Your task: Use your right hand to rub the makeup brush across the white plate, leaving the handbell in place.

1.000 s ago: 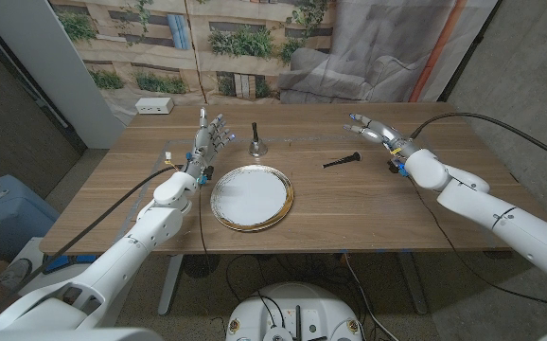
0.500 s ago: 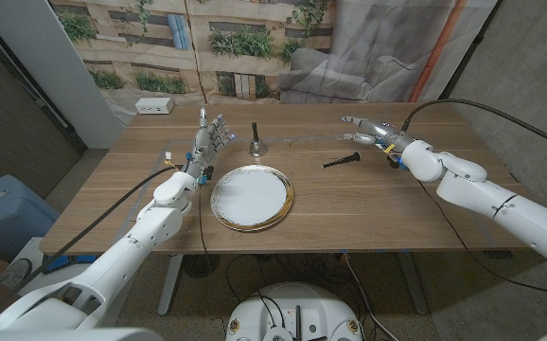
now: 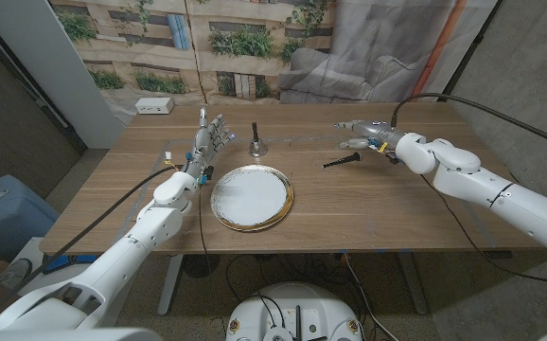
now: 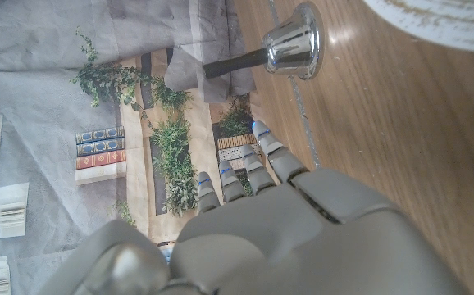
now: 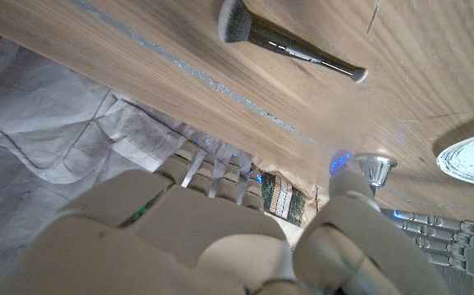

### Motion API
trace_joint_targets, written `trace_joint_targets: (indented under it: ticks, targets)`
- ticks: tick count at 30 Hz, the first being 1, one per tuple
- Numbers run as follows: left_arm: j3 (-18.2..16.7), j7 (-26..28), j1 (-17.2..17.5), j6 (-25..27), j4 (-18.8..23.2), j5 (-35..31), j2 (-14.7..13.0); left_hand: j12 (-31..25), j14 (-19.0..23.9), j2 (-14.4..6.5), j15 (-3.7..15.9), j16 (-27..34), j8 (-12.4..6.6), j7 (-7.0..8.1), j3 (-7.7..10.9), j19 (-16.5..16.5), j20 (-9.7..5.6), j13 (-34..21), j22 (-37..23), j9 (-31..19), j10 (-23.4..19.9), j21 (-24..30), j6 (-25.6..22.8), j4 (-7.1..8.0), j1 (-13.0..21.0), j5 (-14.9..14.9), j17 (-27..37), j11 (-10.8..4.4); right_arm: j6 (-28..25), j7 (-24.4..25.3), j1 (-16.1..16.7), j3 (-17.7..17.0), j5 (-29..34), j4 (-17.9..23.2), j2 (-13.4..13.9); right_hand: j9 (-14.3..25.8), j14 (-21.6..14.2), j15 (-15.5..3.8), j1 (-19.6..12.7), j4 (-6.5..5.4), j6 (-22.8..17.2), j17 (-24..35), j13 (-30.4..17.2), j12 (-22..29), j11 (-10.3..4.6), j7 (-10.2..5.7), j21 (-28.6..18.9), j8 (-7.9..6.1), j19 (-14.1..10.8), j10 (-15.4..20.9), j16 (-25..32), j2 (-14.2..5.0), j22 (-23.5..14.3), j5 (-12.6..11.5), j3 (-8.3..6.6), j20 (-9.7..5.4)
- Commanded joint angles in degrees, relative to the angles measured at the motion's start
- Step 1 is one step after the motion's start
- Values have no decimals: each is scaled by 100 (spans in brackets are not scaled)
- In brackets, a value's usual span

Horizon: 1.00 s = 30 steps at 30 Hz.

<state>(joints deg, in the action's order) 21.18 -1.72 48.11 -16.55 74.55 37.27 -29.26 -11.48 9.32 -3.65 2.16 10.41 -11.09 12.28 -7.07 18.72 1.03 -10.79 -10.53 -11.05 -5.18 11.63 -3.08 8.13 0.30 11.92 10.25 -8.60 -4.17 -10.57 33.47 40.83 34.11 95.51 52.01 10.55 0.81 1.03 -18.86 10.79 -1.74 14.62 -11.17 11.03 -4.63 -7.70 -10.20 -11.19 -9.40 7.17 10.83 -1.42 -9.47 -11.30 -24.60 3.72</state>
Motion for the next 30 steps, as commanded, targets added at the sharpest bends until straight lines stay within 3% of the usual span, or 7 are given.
trace_joint_targets:
  ticks: [1,9,12,17,30]
  targets:
    - [0,-1,0,-1,-1,0,0,-38,57,-87,73,19,-20,38,1,33,9,-15,-26,-12,-6,36,-8,42,-3,42,9,-45,-49,-781,-337,223,535,21,-95,19,38,26,-216,13,-71,-17,-29,47,-27,-127,-24,-84,29,49,54,-32,-19,-81,-102,23]
    - [0,-2,-1,-3,-4,-1,1,-37,56,-87,75,19,-20,38,1,34,8,-15,-26,-12,-1,37,-8,42,-3,41,9,-39,-155,-1432,-579,433,929,68,-201,29,-82,16,-691,25,-300,-85,-46,125,-30,-316,-56,-181,-27,275,131,31,-18,-218,-277,68]
    - [0,-1,-1,-3,-4,0,1,-39,56,-87,75,19,-20,38,0,34,6,-15,-26,-12,-8,37,-8,42,-3,41,9,-36,-193,-1676,-695,625,1408,118,-191,30,-160,-14,-856,23,-399,-109,-49,164,-55,-318,-74,-216,-88,417,164,86,-18,-262,-323,56]
    - [0,-1,-1,-2,-4,0,1,-42,55,-87,76,19,-20,38,0,34,6,-15,-26,-12,-15,37,-8,42,-3,41,9,-45,-180,-1692,-683,720,1758,95,-268,35,-399,-138,-1120,-8,-674,-150,-52,224,-109,-346,-112,-301,-250,698,256,230,-20,-295,-362,26]
    - [0,-1,0,-2,-3,-1,0,-42,53,-86,77,18,-19,38,0,34,4,-15,-26,-12,-15,37,-5,42,-3,41,9,-39,-213,-1722,-673,817,2069,-103,-532,40,-790,-309,-1358,-64,-1178,-187,-49,295,-292,-425,-126,-426,-464,1204,398,333,-22,-269,-358,-31]
